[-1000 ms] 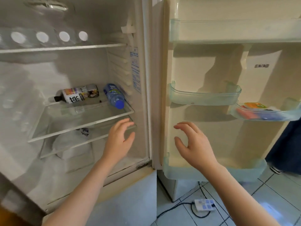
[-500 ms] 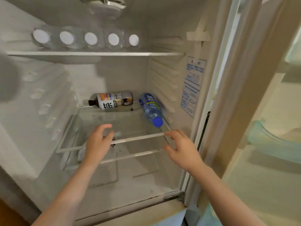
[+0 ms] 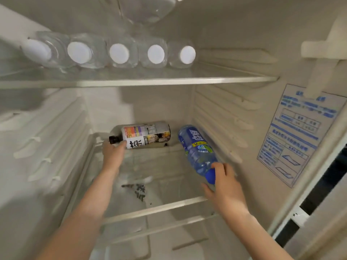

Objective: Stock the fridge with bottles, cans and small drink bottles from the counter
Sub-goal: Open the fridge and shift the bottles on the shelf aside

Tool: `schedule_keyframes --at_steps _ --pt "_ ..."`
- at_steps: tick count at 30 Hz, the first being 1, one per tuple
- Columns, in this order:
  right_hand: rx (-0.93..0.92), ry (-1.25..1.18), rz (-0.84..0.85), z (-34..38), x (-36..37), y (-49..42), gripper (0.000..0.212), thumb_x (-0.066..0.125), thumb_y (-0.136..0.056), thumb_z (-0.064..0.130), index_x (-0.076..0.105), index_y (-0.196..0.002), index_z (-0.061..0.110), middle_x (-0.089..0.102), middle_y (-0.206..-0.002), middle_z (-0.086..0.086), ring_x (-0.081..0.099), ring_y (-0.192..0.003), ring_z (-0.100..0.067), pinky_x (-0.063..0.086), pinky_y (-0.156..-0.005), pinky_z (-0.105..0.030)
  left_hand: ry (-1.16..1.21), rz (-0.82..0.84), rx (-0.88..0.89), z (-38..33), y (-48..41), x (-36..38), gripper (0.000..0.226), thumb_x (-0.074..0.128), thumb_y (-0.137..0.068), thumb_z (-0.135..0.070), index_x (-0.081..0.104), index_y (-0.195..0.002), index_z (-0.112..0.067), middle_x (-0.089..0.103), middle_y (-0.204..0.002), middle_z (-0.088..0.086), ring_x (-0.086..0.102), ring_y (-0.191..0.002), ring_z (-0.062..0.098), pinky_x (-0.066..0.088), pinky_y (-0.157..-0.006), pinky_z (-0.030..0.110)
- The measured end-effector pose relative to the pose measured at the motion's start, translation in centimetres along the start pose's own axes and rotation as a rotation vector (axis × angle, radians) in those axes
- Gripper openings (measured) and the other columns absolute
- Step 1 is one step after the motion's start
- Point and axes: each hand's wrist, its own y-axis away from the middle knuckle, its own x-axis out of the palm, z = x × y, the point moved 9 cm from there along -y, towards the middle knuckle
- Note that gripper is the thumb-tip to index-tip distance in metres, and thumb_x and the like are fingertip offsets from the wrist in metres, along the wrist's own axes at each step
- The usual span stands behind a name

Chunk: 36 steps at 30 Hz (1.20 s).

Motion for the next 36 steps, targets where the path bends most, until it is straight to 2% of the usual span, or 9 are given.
schedule_keyframes --at_steps 5,11,17,20,21,23,27,30,36 --pt "-0.018 -0.044 -0.045 0.3 -0.8 -0.5 0.039 0.071 -0.076 0.024 0.052 -0.108 0.015 0.048 -0.115 -0.004 0.059 -0.09 -0.035 0.046 -0.071 -0.036 0.127 -0.016 -0.107 1.0 -2.8 0.9 0.077 0.058 -0.09 -0.021 0.012 -0.15 -0.01 0.041 -0.142 0.003 0.043 -0.122 0.016 0.037 -0.108 0.04" --pt "-0.055 -0.078 -0.09 1.9 -1.1 -0.5 0.033 0.069 -0.074 0.027 0.054 -0.102 0.019 0.05 -0.107 -0.001 0.058 -0.087 -0.035 0.051 -0.07 -0.041 0.208 -0.052 -0.259 2.3 -5.1 0.1 0.052 0.051 -0.095 -0.03 0.036 -0.141 -0.011 0.047 -0.139 0.009 0.048 -0.123 0.025 0.044 -0.091 0.034" --pt "-0.209 -0.152 -0.31 5.5 -4.9 -2.1 0.03 0.076 -0.066 0.02 0.061 -0.092 0.013 0.058 -0.093 -0.001 0.061 -0.076 -0.03 0.049 -0.066 -0.033 0.226 0.026 -0.336 2.6 -6.1 0.3 0.038 0.045 -0.1 -0.022 0.047 -0.133 -0.004 0.057 -0.118 0.015 0.06 -0.092 0.024 0.048 -0.09 0.037" --pt "-0.229 -0.151 -0.362 7.0 -6.8 -4.0 0.029 0.073 -0.07 0.025 0.062 -0.095 0.015 0.059 -0.095 0.002 0.06 -0.08 -0.024 0.041 -0.066 -0.025 0.244 -0.04 -0.309 2.3 -6.5 -0.1 0.027 0.041 -0.099 -0.011 0.054 -0.121 -0.001 0.058 -0.107 0.015 0.058 -0.076 0.021 0.054 -0.066 0.03" --pt "-0.242 -0.139 -0.383 7.6 -7.3 -4.6 0.028 0.072 -0.071 0.026 0.062 -0.095 0.016 0.059 -0.095 0.001 0.06 -0.081 -0.024 0.038 -0.066 -0.024 0.263 -0.069 -0.275 1.7 -6.6 -0.2 0.021 0.042 -0.098 -0.008 0.056 -0.112 -0.001 0.059 -0.105 0.015 0.06 -0.08 0.024 0.055 -0.06 0.032" --pt "-0.258 -0.121 -0.401 8.7 -8.3 -5.8 0.026 0.069 -0.073 0.029 0.063 -0.095 0.016 0.061 -0.095 0.0 0.06 -0.082 -0.026 0.04 -0.066 -0.026 0.27 -0.135 -0.158 -0.4 -6.4 -0.2 0.011 0.046 -0.096 -0.008 0.057 -0.097 -0.006 0.063 -0.107 0.018 0.062 -0.092 0.032 0.056 -0.071 0.042" --pt "-0.287 -0.09 -0.405 10.5 -10.1 -8.0 0.025 0.064 -0.077 0.032 0.063 -0.095 0.015 0.062 -0.097 -0.004 0.058 -0.087 -0.029 0.044 -0.072 -0.034 0.118 -0.227 0.148 -6.5 -4.3 0.2 0.025 0.054 -0.092 -0.015 0.061 -0.109 0.002 0.063 -0.115 0.02 0.06 -0.108 0.032 0.047 -0.096 0.042" --pt "-0.273 -0.103 -0.39 11.0 -11.1 -9.9 0.023 0.062 -0.08 0.031 0.064 -0.097 0.016 0.062 -0.1 -0.005 0.058 -0.09 -0.031 0.045 -0.075 -0.035 0.023 -0.216 0.444 -11.4 -1.7 1.2 0.022 0.056 -0.092 -0.016 0.063 -0.11 -0.005 0.065 -0.108 0.007 0.059 -0.102 0.022 0.042 -0.087 0.024" --pt "-0.28 -0.079 -0.35 11.5 -11.3 -13.5 0.022 0.056 -0.087 0.03 0.066 -0.098 0.013 0.066 -0.101 -0.011 0.058 -0.094 -0.032 0.043 -0.074 -0.034 -0.209 -0.14 0.71 -16.6 1.1 2.9 0.021 0.058 -0.091 -0.021 0.067 -0.107 -0.011 0.069 -0.105 0.004 0.06 -0.095 0.02 0.046 -0.087 0.033"
